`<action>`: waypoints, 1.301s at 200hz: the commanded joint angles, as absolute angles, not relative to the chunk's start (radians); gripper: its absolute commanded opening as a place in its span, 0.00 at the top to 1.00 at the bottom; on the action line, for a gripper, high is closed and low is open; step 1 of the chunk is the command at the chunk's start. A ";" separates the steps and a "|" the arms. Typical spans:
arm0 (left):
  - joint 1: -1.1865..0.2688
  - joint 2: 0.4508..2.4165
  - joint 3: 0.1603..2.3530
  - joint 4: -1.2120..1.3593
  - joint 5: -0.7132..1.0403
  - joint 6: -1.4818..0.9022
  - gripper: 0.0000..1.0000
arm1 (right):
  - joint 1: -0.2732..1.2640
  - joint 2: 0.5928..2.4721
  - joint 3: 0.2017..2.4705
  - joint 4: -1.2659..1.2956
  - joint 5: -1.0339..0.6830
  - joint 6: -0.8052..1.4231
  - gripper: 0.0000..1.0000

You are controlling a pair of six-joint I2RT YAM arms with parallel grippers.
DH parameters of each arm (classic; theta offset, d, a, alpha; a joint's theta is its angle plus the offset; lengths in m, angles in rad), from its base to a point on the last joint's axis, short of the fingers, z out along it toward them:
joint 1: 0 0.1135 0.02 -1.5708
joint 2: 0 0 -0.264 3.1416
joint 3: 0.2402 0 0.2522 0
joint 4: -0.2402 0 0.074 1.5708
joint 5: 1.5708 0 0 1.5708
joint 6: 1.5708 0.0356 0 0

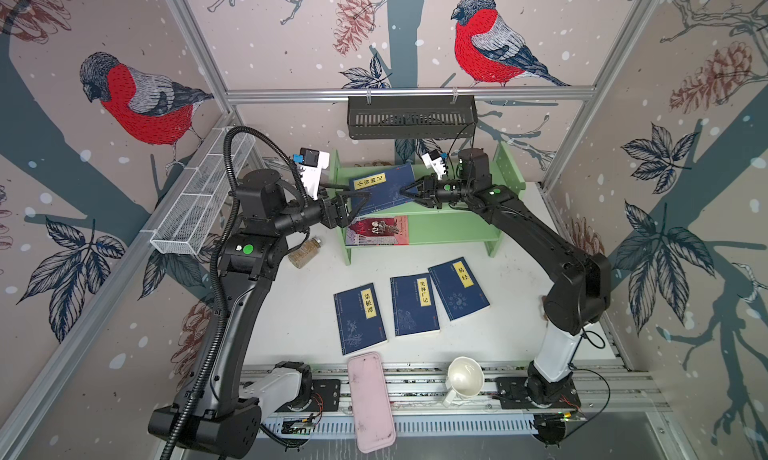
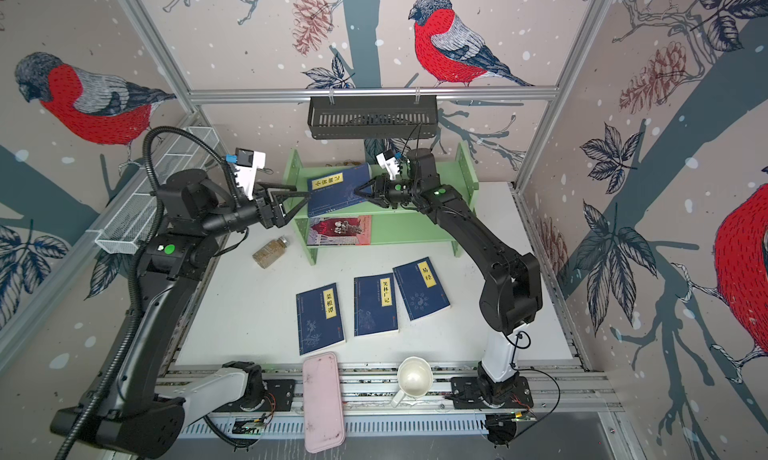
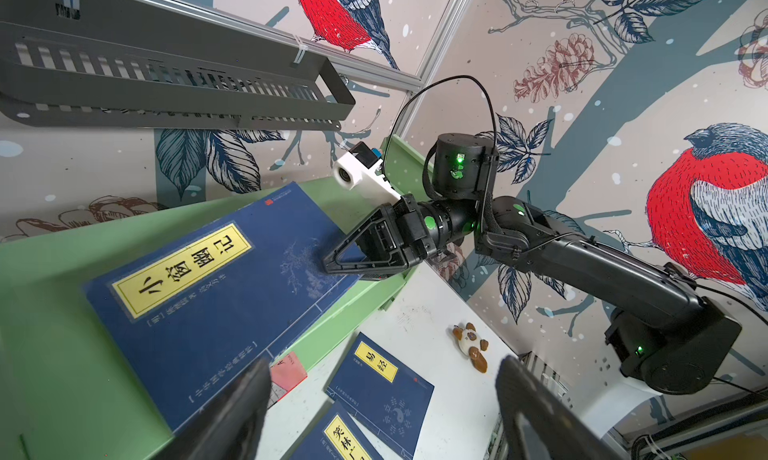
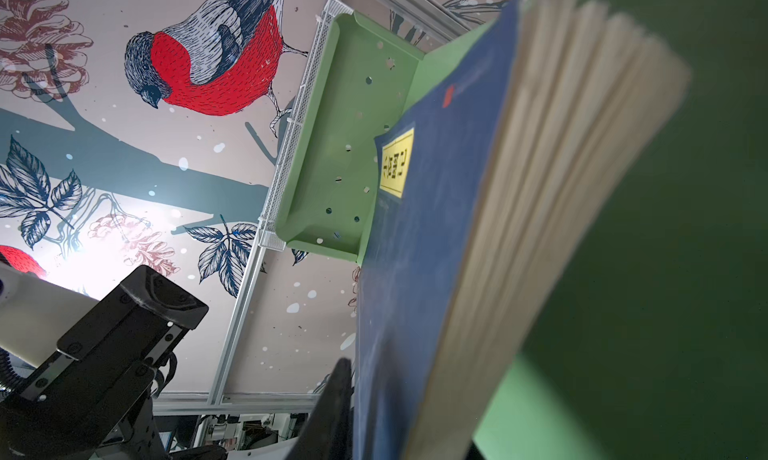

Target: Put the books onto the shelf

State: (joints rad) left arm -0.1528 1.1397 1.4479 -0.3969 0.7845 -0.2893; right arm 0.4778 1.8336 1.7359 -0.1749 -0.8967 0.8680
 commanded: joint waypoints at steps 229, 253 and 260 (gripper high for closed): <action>-0.150 1.111 1.504 -0.554 0.455 -0.041 0.09 | 0.496 1.868 2.000 -0.693 -0.373 0.503 0.44; -0.150 1.101 1.477 -0.553 0.399 -0.027 0.08 | 0.497 1.883 2.002 -0.647 -0.400 0.511 0.43; -0.150 1.096 1.461 -0.551 0.380 -0.021 0.08 | 0.497 1.890 2.006 -0.636 -0.413 0.514 0.43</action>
